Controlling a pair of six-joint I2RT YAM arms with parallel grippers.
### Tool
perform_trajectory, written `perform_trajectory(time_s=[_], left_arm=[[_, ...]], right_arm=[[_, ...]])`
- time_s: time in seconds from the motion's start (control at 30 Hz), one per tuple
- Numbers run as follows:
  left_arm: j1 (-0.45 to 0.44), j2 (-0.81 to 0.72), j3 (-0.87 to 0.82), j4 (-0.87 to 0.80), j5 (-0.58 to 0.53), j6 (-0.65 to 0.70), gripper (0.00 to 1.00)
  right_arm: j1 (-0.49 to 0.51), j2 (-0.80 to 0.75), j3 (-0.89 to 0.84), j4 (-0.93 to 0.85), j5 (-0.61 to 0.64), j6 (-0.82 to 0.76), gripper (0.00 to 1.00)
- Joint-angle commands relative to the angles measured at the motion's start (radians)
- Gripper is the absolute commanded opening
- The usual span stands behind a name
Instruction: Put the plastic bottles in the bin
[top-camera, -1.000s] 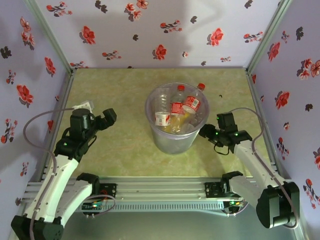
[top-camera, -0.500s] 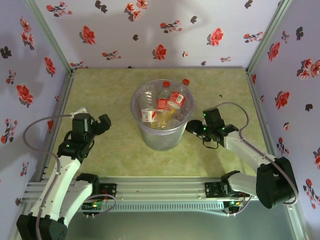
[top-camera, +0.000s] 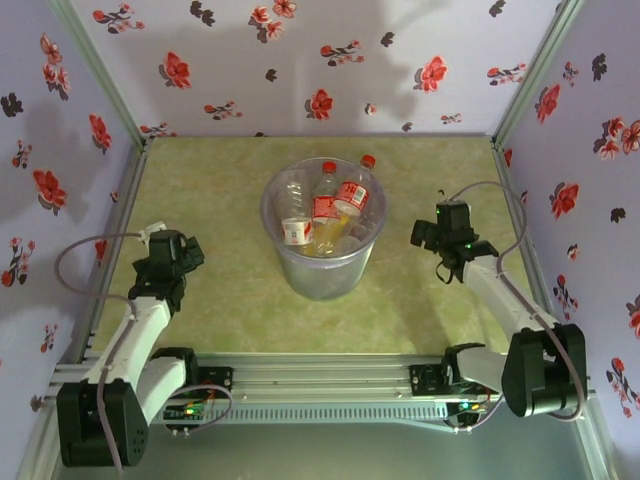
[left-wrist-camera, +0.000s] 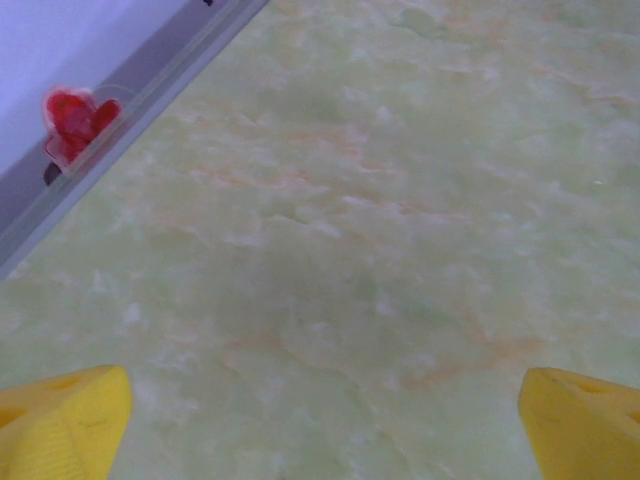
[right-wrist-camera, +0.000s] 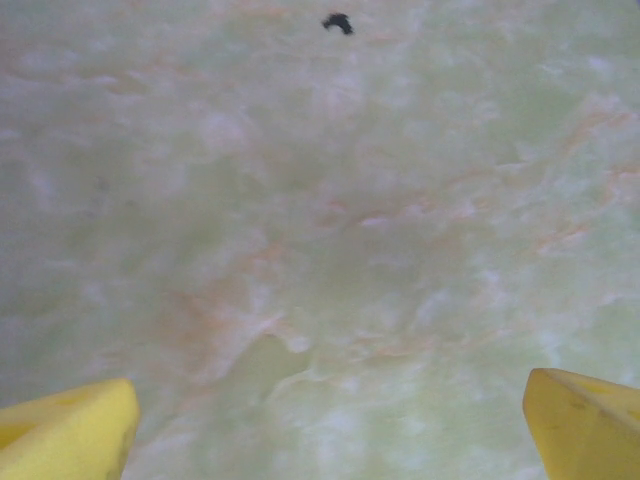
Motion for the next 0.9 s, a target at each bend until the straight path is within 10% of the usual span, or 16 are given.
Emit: perform_trajectory(time_s=[0.0, 0.87], left_arm=[[0.02, 0.04, -0.022, 0.191, -0.037, 0.098, 1.0], [0.044, 0.573, -0.08, 1.018, 0.186, 0.277, 1.0]], right_arm=[[-0.063, 0.057, -0.038, 0.194, 0.086, -0.108, 0.99], [-0.098, 0.389, -0.348, 1.274, 0.075, -0.224, 0.99]])
